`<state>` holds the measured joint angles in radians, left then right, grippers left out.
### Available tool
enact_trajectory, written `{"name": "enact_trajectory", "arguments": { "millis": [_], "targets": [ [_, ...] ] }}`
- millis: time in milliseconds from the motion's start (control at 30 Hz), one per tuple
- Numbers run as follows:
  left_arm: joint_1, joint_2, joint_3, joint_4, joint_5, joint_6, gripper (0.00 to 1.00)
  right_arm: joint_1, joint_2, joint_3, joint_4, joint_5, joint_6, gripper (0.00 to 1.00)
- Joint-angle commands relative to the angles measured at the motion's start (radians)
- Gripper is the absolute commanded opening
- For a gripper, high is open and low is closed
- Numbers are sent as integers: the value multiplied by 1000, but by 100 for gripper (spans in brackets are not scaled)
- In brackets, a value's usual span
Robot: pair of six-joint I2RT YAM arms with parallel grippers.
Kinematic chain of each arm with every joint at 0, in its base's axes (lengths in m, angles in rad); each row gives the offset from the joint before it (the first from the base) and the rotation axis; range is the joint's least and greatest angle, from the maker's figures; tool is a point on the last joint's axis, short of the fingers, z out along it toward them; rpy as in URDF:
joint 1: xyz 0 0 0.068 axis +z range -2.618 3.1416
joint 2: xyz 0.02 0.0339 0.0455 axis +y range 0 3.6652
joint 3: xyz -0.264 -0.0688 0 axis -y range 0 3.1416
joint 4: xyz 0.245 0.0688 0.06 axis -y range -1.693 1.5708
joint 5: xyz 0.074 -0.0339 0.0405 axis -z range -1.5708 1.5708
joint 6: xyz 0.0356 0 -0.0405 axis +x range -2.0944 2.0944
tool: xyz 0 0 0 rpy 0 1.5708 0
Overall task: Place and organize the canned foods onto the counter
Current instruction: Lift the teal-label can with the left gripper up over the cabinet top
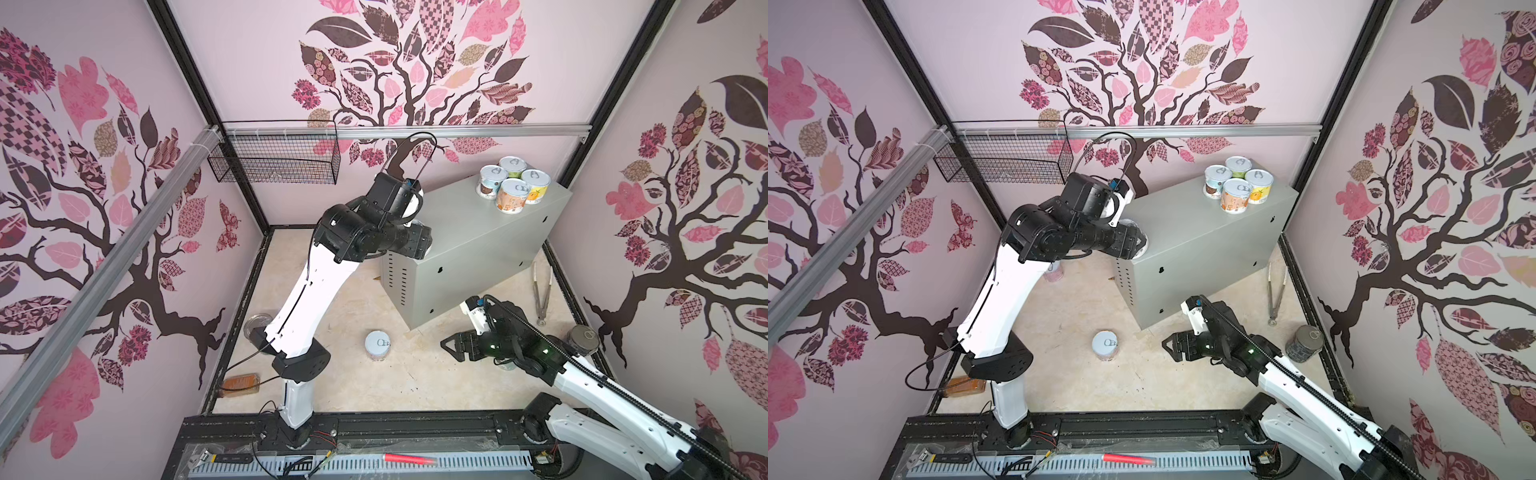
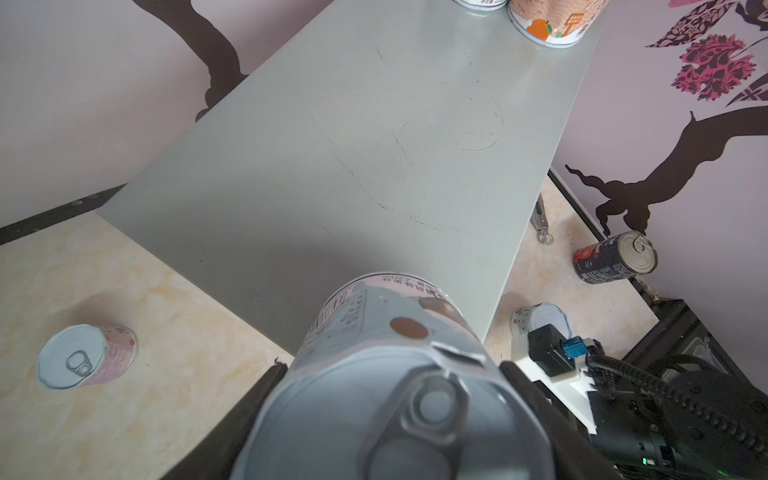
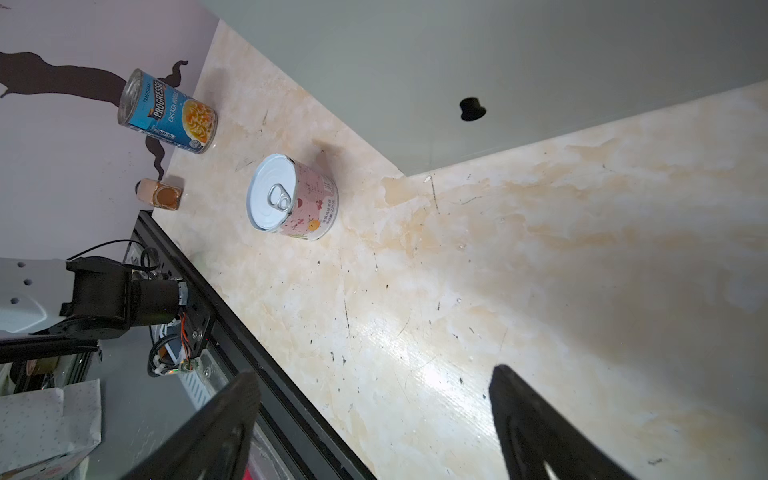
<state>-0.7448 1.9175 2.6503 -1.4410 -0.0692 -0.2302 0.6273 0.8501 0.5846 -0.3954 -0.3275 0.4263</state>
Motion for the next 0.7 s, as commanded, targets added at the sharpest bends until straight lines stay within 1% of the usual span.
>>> {"name": "enact_trajectory", "arguments": {
  "millis": [0,267,667],
  "targets": [
    [8,9,54,71,24,6,57,9,3,-1,13,-12,9,90],
    [17,39,40,67,25,8,65,9,-13,-3,8,-8,11,90],
    [25,87,52,77,22,13,83,11,-43,-8,6,-12,21,90]
  ]
}}
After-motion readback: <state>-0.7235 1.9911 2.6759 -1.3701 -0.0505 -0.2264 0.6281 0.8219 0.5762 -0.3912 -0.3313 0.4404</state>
